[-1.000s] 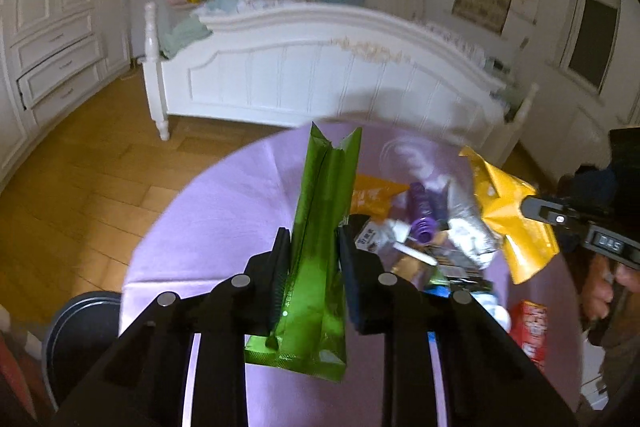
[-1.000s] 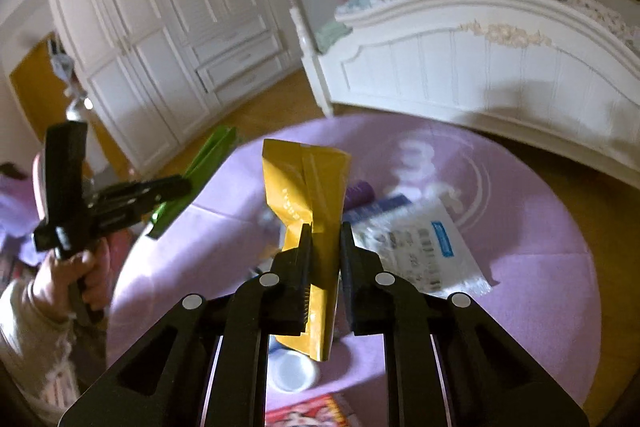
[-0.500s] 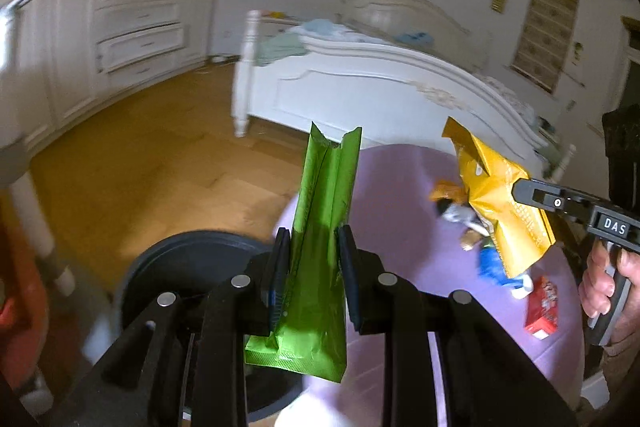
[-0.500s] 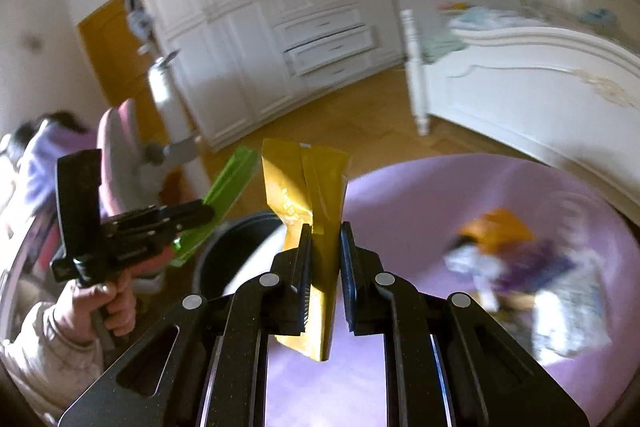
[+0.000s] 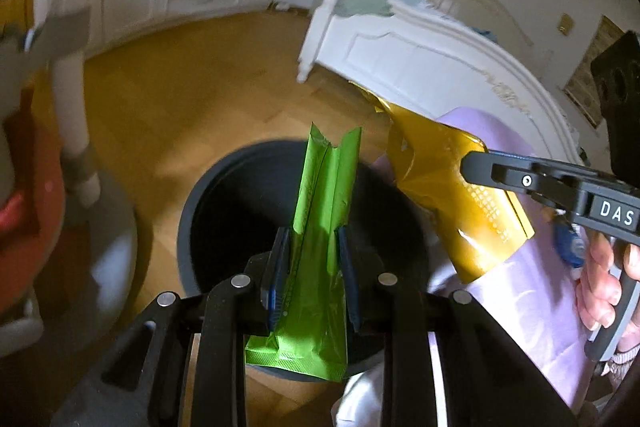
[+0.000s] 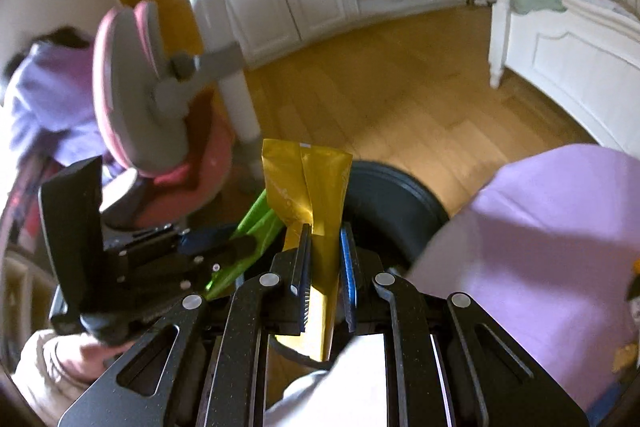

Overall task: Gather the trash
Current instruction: 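Carry both packets over the bin and open both grippers to drop them, then grasp the orange packet with the left gripper while the right grasps the white barcode packet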

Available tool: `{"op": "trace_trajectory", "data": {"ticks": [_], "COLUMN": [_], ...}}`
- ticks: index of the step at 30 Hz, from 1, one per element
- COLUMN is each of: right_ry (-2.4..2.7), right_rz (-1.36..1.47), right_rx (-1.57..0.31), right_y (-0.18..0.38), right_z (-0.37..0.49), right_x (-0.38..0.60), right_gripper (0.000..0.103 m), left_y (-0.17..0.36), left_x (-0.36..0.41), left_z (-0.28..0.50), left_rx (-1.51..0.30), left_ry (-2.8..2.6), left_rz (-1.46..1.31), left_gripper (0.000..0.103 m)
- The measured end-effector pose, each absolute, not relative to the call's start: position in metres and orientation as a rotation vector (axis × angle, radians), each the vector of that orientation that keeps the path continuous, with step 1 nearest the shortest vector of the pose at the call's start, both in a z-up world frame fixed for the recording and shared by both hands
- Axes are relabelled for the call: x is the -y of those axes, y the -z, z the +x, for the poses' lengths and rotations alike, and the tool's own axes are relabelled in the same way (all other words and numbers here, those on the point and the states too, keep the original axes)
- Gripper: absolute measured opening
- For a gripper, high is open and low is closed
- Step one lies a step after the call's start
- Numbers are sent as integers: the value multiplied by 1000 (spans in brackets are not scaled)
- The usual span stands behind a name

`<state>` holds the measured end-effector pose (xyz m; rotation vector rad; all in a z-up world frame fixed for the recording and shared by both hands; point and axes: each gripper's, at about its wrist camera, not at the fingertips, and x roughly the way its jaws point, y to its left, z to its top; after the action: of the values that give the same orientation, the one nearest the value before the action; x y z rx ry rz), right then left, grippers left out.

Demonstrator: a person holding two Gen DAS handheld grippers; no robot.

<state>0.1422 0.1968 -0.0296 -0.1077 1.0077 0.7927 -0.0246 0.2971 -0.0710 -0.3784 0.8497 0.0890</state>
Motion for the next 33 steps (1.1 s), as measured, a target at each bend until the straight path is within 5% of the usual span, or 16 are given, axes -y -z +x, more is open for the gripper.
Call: {"op": "trace_trajectory", "data": {"ticks": [16,20,22,24,26,33], "right_ry": [-752,-760,-771,-778,-786,-776], "right_rz": [-109,-102,-82,-47,-1,119], "right_rx": [-1069,-1073,-1065,-1044,-1011,-892], "right_y": [64,62,58,50,41,5], "right_z": [161,162,161,160,158,138], "right_x": [-224,-219,-211,-201,-186,-107], "right_gripper": [14,16,27,49,61,62], "left_y": [102,97,91,84,77,32], "left_x": [-304,-300,-297,-295,-291,-239], "left_z": [-17,-15,-16,-17,-18,-13], "left_rx": [-897,-899,-895,-890,-876,-791], "left_ry": [-113,-125,-128,-124,-120,-14], "left_rz": [-394,-379,-375,-369,-359,-285], "left_gripper": [29,47,49,51,67,70]}}
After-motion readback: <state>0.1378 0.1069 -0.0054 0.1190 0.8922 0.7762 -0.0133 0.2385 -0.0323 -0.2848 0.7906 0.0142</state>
